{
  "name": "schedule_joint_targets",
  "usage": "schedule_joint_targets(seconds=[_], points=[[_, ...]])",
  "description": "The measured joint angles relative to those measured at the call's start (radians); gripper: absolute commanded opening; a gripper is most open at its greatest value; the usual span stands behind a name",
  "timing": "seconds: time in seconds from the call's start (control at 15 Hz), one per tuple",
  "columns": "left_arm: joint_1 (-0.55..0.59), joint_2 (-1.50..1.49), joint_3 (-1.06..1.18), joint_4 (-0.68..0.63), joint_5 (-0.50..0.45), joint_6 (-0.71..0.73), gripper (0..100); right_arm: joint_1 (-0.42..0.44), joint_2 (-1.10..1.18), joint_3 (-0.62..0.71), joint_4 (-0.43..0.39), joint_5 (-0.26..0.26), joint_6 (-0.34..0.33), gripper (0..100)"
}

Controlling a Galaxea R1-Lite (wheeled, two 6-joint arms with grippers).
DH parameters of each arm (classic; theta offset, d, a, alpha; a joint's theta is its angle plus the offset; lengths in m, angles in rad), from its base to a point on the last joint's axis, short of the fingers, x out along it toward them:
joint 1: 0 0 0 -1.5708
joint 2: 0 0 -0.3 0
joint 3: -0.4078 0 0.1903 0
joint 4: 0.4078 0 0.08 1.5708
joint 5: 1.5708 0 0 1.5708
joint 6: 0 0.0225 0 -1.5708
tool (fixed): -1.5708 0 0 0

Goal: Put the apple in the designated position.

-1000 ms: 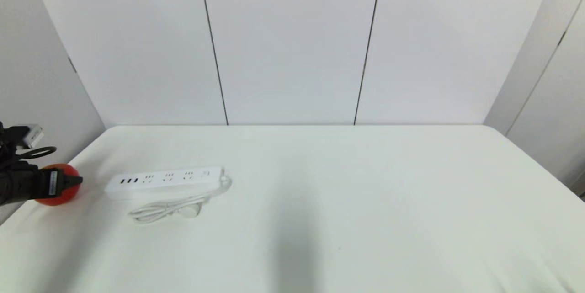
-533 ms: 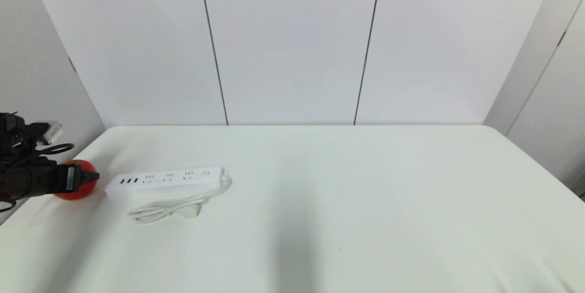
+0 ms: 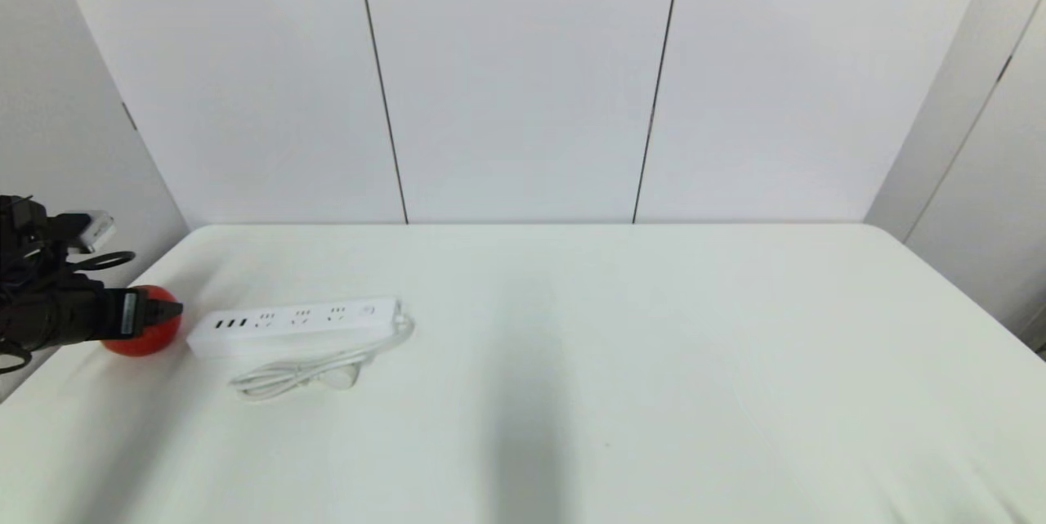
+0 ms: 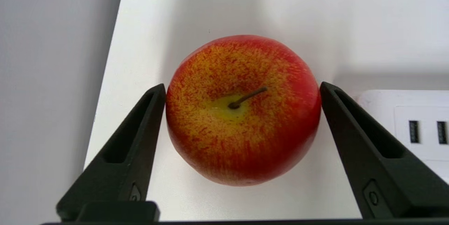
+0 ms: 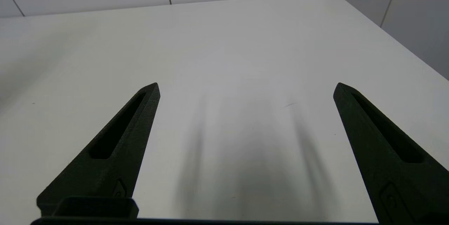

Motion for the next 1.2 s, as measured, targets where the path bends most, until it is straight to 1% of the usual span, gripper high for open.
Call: schedule_joint_targets(seconds=[0.33,0.6,0.67,0.87,1.0,1.2], points=[[0.0,-0.08,0.018,0.021,0.0,0.004,100,0.0,0.0,0.0,0.0,0.0,0.0,100],[-0.023,-0.298,0.134,0.034,0.0,-0.011,100,0.0,0.0,0.0,0.0,0.001,0.0,100],[-0.046,-0.373,0.174,0.036,0.0,-0.032,100,0.0,0.0,0.0,0.0,0.001,0.0,100],[-0.191,-0.632,0.305,0.041,-0.001,-0.107,100,0.0,0.0,0.0,0.0,0.0,0.0,100],[-0.272,-0.817,0.406,0.043,-0.001,-0.101,100,0.0,0.0,0.0,0.0,0.001,0.0,100],[-0.331,-1.095,0.584,0.047,-0.001,-0.072,100,0.0,0.0,0.0,0.0,0.001,0.0,100]])
